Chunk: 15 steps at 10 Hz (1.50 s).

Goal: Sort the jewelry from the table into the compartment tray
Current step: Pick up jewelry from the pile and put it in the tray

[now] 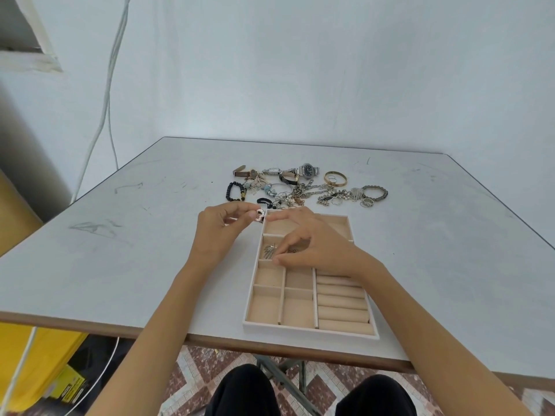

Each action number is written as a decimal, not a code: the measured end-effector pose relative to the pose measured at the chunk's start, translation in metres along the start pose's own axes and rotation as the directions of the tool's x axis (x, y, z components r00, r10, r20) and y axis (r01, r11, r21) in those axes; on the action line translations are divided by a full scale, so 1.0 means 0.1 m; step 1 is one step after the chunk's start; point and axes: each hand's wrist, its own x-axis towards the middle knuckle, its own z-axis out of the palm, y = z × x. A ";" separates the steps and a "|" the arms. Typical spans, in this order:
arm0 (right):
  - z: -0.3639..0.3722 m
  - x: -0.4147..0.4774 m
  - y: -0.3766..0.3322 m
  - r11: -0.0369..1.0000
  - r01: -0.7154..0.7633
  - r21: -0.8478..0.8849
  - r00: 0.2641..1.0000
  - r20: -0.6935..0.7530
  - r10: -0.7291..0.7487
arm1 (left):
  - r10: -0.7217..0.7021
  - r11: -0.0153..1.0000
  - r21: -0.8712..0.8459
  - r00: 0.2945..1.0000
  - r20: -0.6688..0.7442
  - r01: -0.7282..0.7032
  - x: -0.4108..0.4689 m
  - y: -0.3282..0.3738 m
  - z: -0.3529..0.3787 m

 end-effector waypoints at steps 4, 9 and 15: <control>-0.38 -0.11 0.01 0.967 -0.174 0.186 0.922 -0.315 0.226 | -0.004 1.000 -0.014 1.000 -0.005 0.004 -0.01 0.00 0.00; -0.25 -0.96 0.38 0.694 -0.658 -0.291 0.752 -0.222 0.620 | 0.057 0.998 -0.008 0.991 0.124 -0.056 -0.05 0.05 0.02; -0.26 -0.96 0.32 0.671 -0.663 -0.332 0.745 -0.208 0.633 | 0.045 0.966 0.218 0.924 0.380 -0.137 -0.03 -0.06 0.01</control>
